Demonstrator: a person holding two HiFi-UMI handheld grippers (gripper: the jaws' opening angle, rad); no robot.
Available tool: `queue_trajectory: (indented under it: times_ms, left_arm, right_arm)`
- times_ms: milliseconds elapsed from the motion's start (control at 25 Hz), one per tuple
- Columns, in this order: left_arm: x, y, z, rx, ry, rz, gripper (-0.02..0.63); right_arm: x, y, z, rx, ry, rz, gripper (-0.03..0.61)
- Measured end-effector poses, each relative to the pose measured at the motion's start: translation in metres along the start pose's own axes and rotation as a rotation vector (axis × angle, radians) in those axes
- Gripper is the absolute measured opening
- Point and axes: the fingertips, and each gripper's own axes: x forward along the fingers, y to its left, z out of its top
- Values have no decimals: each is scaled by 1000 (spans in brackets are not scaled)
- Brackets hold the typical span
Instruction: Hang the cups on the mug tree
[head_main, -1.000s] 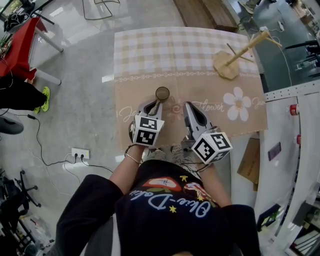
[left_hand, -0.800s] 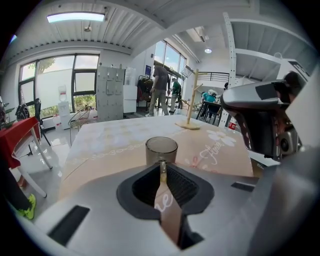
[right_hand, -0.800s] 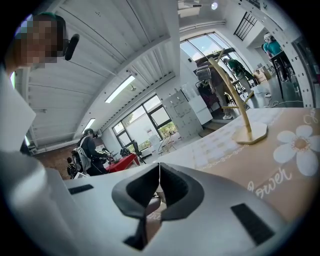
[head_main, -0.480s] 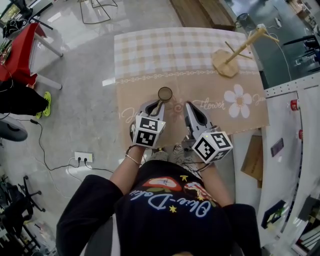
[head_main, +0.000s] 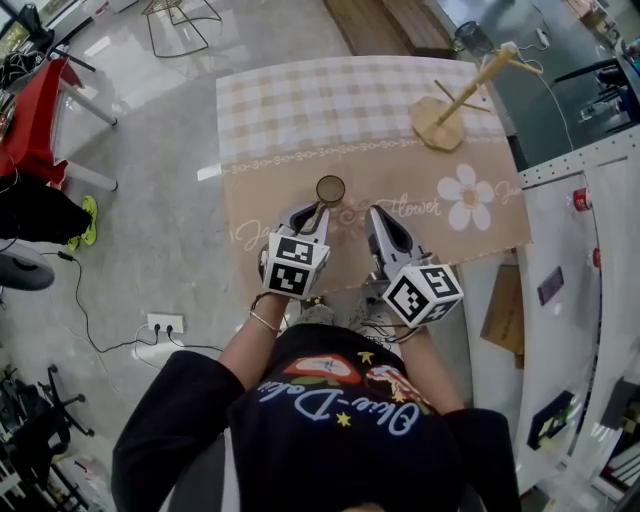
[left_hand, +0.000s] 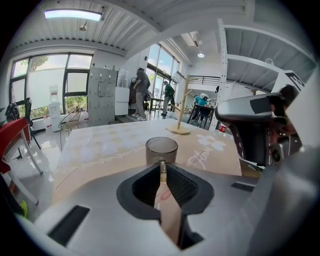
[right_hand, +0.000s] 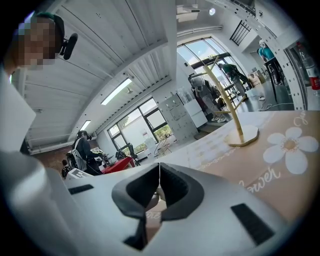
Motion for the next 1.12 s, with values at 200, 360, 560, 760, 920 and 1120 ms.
queue_trajectory:
  times_ms: [200, 360, 560, 760, 920, 1120]
  left_arm:
    - [0, -10, 13, 8, -15, -16, 46]
    - [2, -18, 22, 9, -30, -29, 46]
    - [6, -25, 28, 6, -38, -27, 46]
    - [10, -35, 36, 21, -45, -38, 46]
    - [11, -44, 43, 11, -63, -48, 46]
    - [13, -56, 50, 26, -68, -65, 46]
  right_arm:
    - [-2, -9, 8, -11, 3, -4, 11]
    - [-3, -14, 16, -11, -13, -7, 11]
    - [-10, -21, 20, -11, -14, -9, 11]
    - [-18, -28, 27, -9, -27, -19, 11]
    - [-24, -33, 31, -3, -42, -23, 11]
    - [-34, -42, 35, 10, -58, -34, 11]
